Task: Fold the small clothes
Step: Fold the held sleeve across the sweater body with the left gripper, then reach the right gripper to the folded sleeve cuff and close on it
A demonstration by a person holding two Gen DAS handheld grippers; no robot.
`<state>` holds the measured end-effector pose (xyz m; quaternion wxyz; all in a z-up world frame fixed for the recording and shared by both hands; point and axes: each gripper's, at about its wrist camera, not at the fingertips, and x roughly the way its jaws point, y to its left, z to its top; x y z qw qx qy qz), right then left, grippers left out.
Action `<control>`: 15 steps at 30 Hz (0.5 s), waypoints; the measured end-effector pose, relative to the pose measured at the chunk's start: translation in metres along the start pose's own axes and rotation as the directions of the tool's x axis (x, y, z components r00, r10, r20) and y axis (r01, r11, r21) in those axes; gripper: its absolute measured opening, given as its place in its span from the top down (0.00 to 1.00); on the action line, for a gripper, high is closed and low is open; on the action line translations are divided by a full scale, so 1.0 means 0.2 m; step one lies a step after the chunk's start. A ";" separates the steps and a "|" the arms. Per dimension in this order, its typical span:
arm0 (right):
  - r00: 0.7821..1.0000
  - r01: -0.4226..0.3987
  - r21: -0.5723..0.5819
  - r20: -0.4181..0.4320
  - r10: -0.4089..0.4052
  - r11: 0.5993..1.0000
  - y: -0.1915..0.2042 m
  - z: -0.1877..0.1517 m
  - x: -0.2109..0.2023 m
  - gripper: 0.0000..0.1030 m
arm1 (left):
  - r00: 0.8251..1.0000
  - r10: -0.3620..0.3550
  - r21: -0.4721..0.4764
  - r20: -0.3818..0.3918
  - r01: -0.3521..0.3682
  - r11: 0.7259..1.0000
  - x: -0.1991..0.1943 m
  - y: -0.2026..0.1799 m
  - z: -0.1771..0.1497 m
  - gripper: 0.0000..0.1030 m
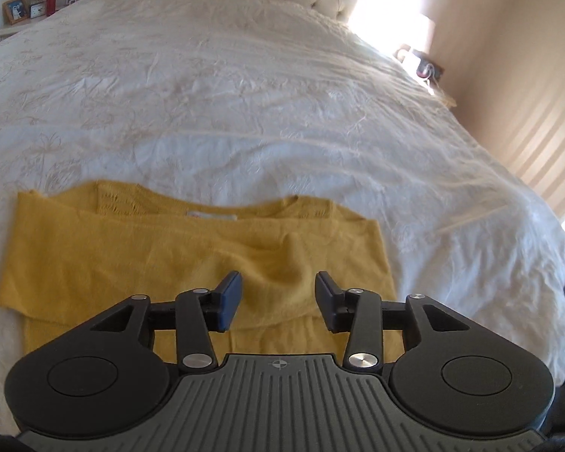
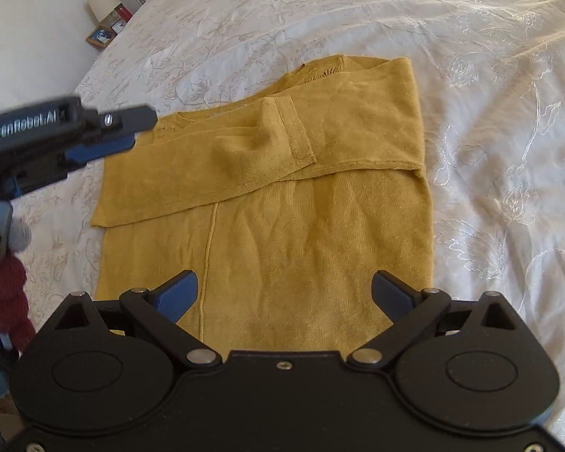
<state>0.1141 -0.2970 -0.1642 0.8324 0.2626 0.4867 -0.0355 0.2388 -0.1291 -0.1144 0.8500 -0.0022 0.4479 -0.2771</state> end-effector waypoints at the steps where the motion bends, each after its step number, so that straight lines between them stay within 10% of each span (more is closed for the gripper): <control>1: 1.000 -0.003 -0.002 -0.001 0.003 1.000 0.00 0.01 0.01 0.04 | 1.000 0.025 -0.003 -0.017 -0.025 1.000 -0.01 0.03 -0.03 0.59; 15: 0.999 0.010 -0.044 0.052 -0.008 0.999 0.06 0.36 0.26 0.32 | 0.933 0.298 -0.114 -0.201 -0.325 0.939 0.02 0.68 -0.22 0.59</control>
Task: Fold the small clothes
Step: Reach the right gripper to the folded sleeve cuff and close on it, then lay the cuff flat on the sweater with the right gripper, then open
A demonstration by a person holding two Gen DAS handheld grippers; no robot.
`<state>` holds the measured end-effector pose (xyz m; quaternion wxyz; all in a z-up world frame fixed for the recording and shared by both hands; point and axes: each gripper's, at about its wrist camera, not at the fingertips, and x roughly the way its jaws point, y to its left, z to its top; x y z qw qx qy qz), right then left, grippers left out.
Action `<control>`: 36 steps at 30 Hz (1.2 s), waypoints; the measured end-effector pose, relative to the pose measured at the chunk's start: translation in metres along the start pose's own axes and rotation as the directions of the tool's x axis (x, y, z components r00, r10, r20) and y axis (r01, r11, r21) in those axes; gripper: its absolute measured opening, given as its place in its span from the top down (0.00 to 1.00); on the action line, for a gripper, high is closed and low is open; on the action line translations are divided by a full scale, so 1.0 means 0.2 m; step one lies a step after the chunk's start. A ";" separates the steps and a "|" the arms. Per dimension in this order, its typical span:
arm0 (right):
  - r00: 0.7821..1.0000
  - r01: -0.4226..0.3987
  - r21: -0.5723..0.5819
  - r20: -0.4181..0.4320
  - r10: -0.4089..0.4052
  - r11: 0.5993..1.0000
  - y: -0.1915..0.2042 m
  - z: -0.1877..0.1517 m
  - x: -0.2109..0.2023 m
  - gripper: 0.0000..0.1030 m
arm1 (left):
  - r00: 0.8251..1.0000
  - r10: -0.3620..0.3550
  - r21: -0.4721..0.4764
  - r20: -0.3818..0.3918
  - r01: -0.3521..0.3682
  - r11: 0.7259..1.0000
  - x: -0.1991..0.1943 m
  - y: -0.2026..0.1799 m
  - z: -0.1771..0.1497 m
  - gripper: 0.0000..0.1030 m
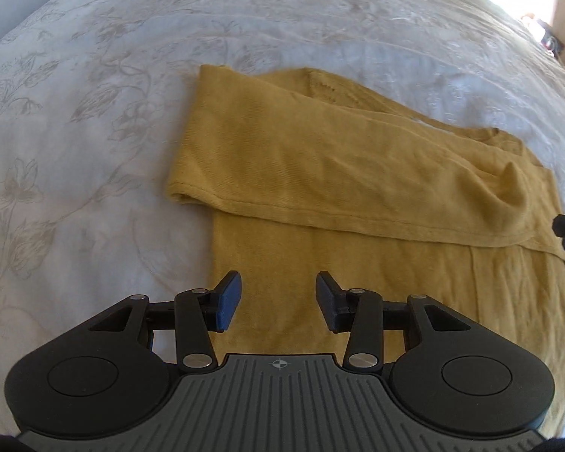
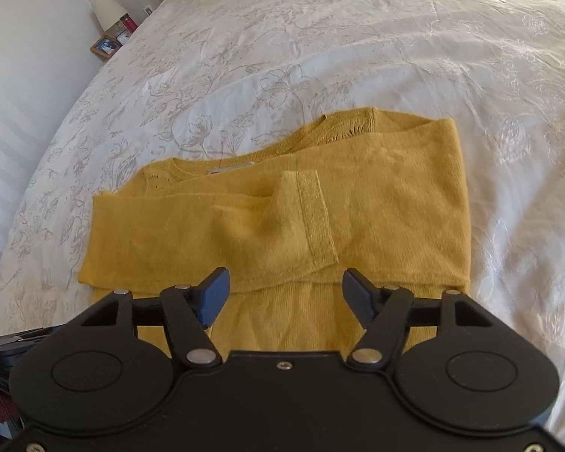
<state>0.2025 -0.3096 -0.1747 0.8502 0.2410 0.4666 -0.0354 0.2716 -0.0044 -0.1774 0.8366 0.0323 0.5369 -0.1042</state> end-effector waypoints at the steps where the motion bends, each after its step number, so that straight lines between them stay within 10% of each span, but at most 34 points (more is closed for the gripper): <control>1: 1.000 0.003 -0.002 -0.004 -0.003 1.000 0.00 0.02 0.02 0.32 | 1.000 0.003 -0.010 -0.003 -0.003 1.000 0.02 0.02 0.01 0.59; 14: 0.996 -0.002 -0.038 -0.092 -0.002 0.999 -0.02 0.15 0.28 0.33 | 0.998 -0.052 -0.129 -0.034 0.047 0.991 0.20 0.13 0.02 0.42; 18: 0.993 -0.037 -0.078 -0.115 0.028 0.996 0.04 0.18 0.27 0.86 | 0.998 -0.046 -0.127 -0.034 0.042 0.991 0.22 0.10 0.03 0.37; 24: 0.974 -0.214 -0.123 0.049 0.222 0.969 0.15 0.33 -0.16 0.87 | 0.999 -0.033 -0.126 -0.031 0.029 0.992 0.22 0.09 0.03 0.32; 31: 0.996 0.082 -0.009 -0.045 -0.082 0.997 -0.21 0.30 0.00 0.87 | 1.000 -0.020 -0.128 -0.023 0.017 0.992 0.21 0.09 0.02 0.31; 36: 0.993 0.095 0.033 -0.077 -0.092 0.995 -0.32 0.26 0.08 0.86 | 0.999 -0.022 -0.118 -0.037 0.017 0.993 0.20 0.09 0.03 0.31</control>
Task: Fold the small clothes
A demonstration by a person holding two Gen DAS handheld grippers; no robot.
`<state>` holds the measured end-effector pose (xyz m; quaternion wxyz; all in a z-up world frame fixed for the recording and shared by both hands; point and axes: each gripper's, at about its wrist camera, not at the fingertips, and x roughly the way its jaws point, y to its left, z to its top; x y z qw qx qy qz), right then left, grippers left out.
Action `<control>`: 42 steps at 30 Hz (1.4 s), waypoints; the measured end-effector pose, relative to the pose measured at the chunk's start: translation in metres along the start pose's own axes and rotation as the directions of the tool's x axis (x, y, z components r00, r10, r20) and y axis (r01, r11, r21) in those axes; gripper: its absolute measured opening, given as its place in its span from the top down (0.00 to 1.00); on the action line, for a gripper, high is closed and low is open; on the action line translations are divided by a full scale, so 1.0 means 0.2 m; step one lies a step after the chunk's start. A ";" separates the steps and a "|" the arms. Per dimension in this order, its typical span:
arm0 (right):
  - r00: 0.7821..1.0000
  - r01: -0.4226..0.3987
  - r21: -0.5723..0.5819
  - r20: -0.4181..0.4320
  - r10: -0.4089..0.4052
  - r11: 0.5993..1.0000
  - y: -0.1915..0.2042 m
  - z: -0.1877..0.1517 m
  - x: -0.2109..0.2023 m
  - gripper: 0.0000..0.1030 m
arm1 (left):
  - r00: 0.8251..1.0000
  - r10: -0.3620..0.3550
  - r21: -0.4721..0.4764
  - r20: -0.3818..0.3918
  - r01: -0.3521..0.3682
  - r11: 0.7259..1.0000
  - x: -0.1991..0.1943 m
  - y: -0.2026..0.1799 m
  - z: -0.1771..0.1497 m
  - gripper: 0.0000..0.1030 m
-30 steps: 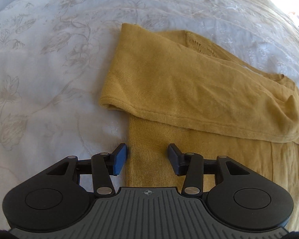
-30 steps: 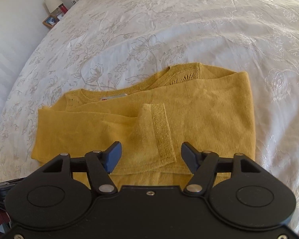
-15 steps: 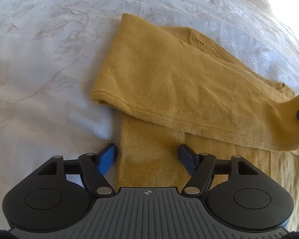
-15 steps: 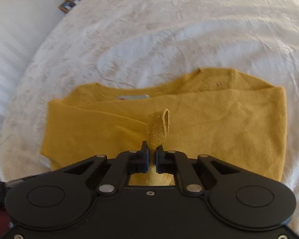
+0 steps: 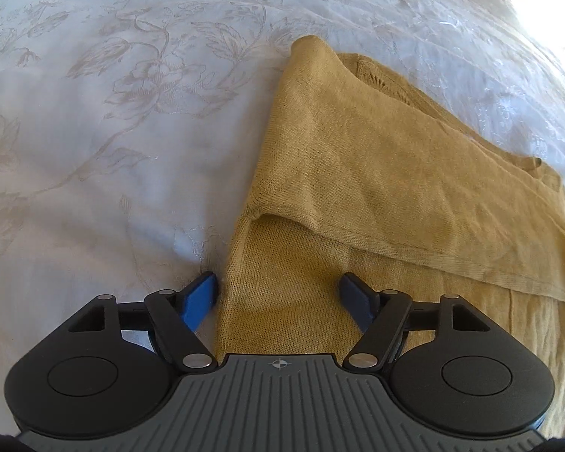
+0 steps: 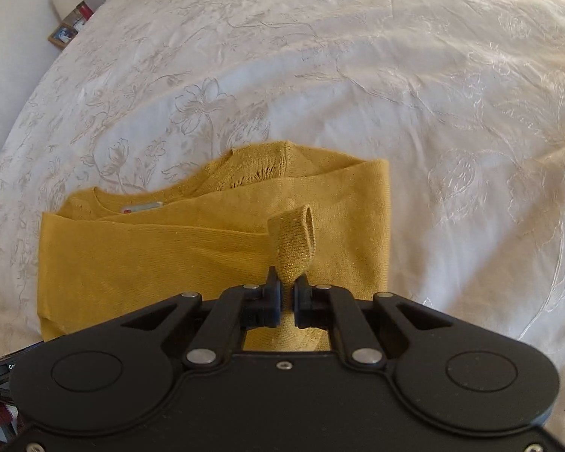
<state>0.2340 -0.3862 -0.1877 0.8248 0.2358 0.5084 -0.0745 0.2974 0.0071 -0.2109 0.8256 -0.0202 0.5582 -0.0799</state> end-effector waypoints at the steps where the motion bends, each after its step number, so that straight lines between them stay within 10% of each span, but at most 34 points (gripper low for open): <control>1: 1.000 -0.002 -0.005 0.005 0.002 1.000 0.01 0.00 -0.01 0.86 | 1.000 -0.001 0.004 -0.002 0.001 1.000 0.00 0.00 0.01 0.31; 6: 0.997 -0.044 -0.030 0.062 0.046 0.999 0.05 0.01 -0.12 0.85 | 1.000 0.013 0.058 -0.012 -0.012 0.998 -0.05 -0.02 0.02 0.32; 14: 0.994 0.101 -0.043 -0.044 -0.103 0.994 -0.02 -0.08 0.12 0.81 | 0.985 -0.016 0.164 0.171 -0.012 0.986 -0.27 -0.12 0.18 0.32; 28: 0.993 0.102 -0.010 -0.051 -0.103 0.995 -0.03 -0.08 0.15 0.80 | 0.977 0.166 0.162 0.136 -0.187 0.969 0.17 -0.09 0.64 0.32; 33: 0.994 0.109 -0.006 -0.022 -0.109 0.994 -0.05 -0.07 0.11 0.47 | 0.959 0.264 0.142 0.106 -0.277 0.950 0.25 0.06 0.67 0.30; 42: 0.975 0.210 -0.110 0.094 -0.200 0.971 0.00 -0.10 -0.02 0.40 | 0.961 0.158 0.102 0.229 -0.185 0.977 -0.03 0.03 0.59 0.31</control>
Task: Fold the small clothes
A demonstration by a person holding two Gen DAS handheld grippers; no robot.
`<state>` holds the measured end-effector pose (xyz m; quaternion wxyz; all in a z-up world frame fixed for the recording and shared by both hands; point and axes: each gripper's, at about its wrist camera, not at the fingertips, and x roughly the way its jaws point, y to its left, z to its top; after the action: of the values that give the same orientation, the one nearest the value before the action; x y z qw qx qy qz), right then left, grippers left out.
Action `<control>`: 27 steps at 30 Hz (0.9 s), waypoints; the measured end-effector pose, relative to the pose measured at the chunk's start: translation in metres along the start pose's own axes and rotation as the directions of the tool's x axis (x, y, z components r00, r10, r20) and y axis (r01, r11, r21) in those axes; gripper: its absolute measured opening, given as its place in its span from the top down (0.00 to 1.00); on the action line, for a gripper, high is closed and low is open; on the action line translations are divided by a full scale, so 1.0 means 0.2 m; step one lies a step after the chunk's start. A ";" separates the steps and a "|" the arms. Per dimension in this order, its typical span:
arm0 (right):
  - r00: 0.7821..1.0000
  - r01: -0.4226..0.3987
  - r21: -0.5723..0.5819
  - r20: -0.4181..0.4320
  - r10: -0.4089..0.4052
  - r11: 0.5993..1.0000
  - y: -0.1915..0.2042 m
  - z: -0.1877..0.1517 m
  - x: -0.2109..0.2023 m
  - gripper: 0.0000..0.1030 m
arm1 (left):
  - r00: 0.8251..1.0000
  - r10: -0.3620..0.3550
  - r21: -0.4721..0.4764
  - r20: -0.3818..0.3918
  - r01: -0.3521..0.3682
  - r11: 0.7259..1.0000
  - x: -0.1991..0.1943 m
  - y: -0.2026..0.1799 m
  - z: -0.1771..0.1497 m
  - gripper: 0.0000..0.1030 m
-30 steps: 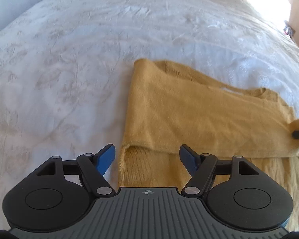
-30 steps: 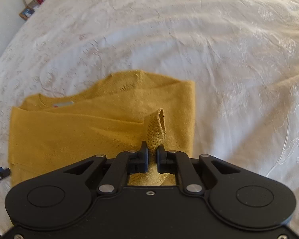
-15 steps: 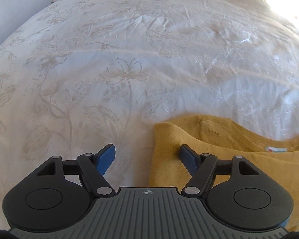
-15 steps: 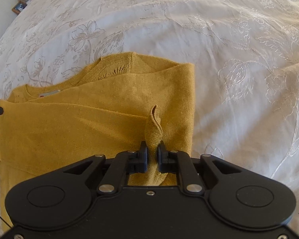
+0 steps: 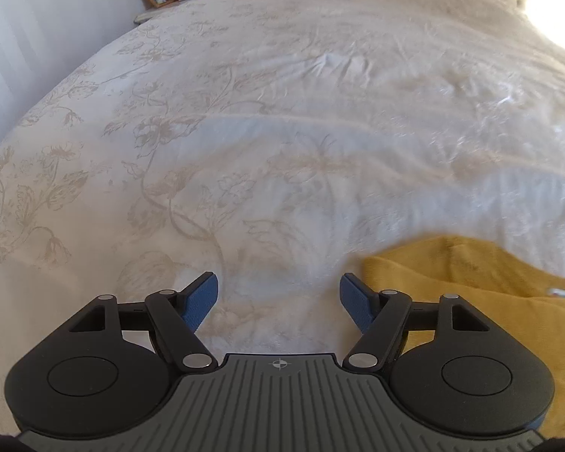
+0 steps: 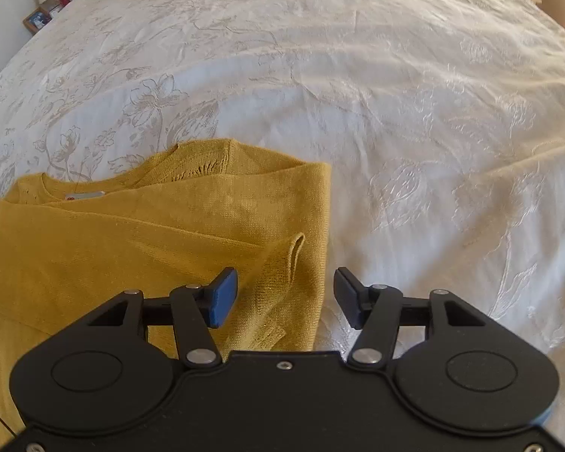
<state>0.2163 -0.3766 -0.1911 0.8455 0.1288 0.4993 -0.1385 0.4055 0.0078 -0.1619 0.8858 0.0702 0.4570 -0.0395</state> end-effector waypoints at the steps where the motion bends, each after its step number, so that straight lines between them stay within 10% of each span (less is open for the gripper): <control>1: 1.000 -0.002 -0.022 0.011 0.002 1.000 0.02 0.00 -0.01 0.40 | 1.000 -0.024 0.004 0.014 0.024 1.000 -0.04 -0.02 -0.01 0.31; 7: 0.997 -0.079 -0.032 -0.017 0.079 0.996 0.04 -0.02 0.01 0.40 | 0.980 -0.198 0.032 -0.014 0.198 0.980 -0.09 -0.23 -0.12 0.31; 11: 0.985 -0.170 0.040 -0.017 0.170 0.985 -0.02 0.00 -0.01 0.40 | 0.976 -0.192 0.065 -0.100 0.199 0.978 0.03 -0.30 -0.20 0.31; 17: 0.909 -0.416 0.063 0.041 0.414 0.907 -0.05 0.07 -0.17 0.40 | 0.972 -0.188 0.041 -0.144 0.195 0.980 0.10 -0.28 -0.24 0.27; 27: 0.930 -0.362 0.055 -0.051 0.365 0.930 -0.04 0.02 0.01 0.39 | 0.969 -0.194 0.024 -0.150 0.199 0.980 0.11 -0.27 -0.24 0.25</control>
<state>0.2172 -0.3864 -0.1918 0.8381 0.2418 0.4888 0.0133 0.3726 -0.0373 -0.2131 0.8398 0.0444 0.5251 -0.1305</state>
